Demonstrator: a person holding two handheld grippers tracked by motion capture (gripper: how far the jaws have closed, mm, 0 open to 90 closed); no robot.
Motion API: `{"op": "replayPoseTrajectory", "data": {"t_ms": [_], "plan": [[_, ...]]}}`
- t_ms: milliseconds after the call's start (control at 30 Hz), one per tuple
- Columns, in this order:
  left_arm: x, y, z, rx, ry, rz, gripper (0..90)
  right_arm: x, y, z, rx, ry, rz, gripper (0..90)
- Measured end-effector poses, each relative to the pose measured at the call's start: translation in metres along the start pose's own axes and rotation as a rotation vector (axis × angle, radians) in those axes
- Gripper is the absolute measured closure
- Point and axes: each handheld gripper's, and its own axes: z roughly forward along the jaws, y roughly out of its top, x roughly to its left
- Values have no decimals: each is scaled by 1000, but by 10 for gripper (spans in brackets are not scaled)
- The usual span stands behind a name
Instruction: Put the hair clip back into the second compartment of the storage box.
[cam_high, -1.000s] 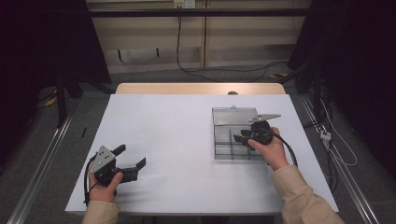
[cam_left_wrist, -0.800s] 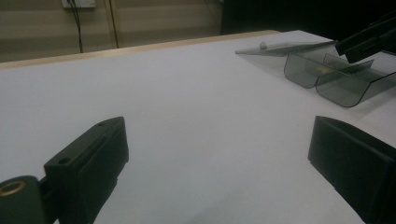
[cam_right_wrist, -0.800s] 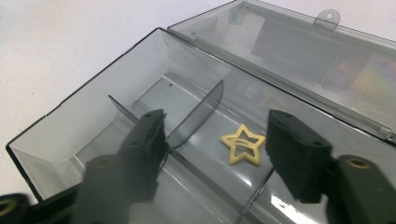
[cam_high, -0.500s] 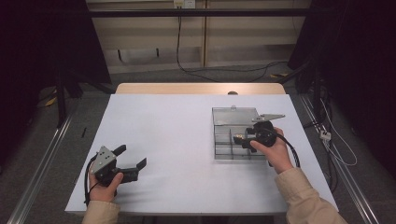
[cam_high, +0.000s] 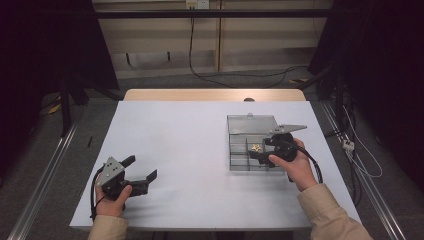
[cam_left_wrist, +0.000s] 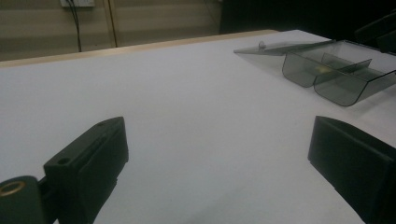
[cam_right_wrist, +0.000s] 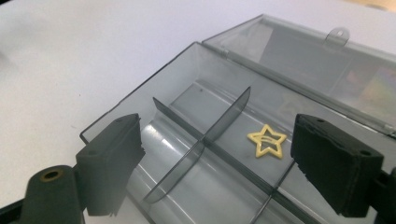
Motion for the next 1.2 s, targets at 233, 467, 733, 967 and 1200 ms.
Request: {"op": "replayPoseTrajectory", "data": {"t_ms": [233,467,733,967,1200], "plan": [[0,0,0,2,0,5,48,1,-12,-4,-10,-11,3,147],[0,0,-1,2,0,7,48,3,-18,-12,-21,-2,2,148],[0,0,-1,3,1,6,48,4,-25,-20,-33,6,-2,151],[0,1,-1,3,1,9,48,6,-33,-27,-48,12,0,156],[-1,1,-1,4,0,10,48,8,-40,-32,-50,12,-2,158]]}}
